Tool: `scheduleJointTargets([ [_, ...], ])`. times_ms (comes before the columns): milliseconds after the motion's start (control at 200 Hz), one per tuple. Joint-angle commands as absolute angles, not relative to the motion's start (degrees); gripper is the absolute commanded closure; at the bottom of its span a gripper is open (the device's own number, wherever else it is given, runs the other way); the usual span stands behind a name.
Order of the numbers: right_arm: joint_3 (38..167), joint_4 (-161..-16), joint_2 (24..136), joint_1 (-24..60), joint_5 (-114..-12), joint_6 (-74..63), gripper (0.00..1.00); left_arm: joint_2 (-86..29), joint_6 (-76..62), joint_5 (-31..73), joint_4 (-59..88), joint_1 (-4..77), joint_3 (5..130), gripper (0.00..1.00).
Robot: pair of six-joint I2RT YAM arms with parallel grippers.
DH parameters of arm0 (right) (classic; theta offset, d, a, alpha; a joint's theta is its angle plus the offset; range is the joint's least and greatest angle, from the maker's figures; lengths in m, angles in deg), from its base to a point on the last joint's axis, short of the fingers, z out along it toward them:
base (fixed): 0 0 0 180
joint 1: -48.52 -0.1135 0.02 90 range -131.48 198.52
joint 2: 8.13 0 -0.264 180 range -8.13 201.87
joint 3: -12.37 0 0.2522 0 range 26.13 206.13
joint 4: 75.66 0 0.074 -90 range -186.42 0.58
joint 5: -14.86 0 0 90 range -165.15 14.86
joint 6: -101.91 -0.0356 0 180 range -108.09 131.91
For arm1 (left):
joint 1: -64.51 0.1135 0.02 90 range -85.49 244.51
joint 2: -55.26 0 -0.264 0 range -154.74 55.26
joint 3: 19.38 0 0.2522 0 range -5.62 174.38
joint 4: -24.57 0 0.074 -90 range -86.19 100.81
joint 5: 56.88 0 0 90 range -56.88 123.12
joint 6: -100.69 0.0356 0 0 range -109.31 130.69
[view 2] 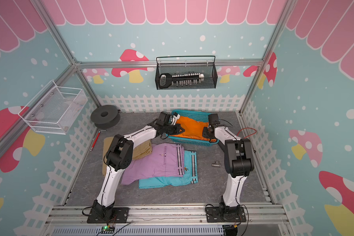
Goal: Put the folded long pants in the basket
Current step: Place the long pant in the basket, then pick up the long pant at the center of the board.
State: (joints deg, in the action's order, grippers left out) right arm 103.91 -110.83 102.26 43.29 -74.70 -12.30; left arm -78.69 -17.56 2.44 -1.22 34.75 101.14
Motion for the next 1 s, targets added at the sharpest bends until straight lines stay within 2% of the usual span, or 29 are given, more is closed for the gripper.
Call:
scheduleJointTargets([
  [0,103.98,-113.76,102.42,44.53,-79.0,-11.17,0.77,-77.98,-16.74,4.96,-6.15,37.0,101.34,0.95],
  [45,103.24,-111.22,101.05,44.58,-76.46,-10.88,0.75,-76.86,-16.69,5.09,-6.09,37.0,101.13,0.9],
  [140,99.46,-103.16,93.53,44.63,-70.01,-11.77,0.64,-73.23,-17.39,7.79,-6.02,36.96,100.35,0.79],
  [255,96.89,-95.97,87.59,44.57,-62.49,-13.85,0.59,-66.79,-16.59,9.89,-5.08,36.65,98.7,0.72],
  [395,97.61,-94.32,83.34,44.5,-57.06,-16.04,0.58,-57.89,-15.96,13.78,-2.11,36.13,92.93,0.66],
  [585,93.59,-89.82,78.3,41.15,-49.86,-19.68,0.51,-42.56,-20.4,22.89,5.4,37.65,72.49,0.67],
  [660,91.59,-87.83,77.22,37.02,-49.95,-23.65,0.47,-36.96,-24.44,27.87,8.18,41.01,62.24,0.68],
  [720,91.43,-86.87,77.34,32.23,-51.73,-24.61,0.46,-34.04,-28.13,27.52,11.18,45.99,53.95,0.68],
  [851,95.14,-87.45,83.16,23.91,-52.12,-28.66,0.45,-31.33,-33.62,21.74,16.3,56.24,41.65,0.71],
  [996,104.22,-93.52,93.12,16.04,-57.02,-29.82,0.44,-28.52,-32.95,23.81,16.48,60.21,37.12,0.73],
])
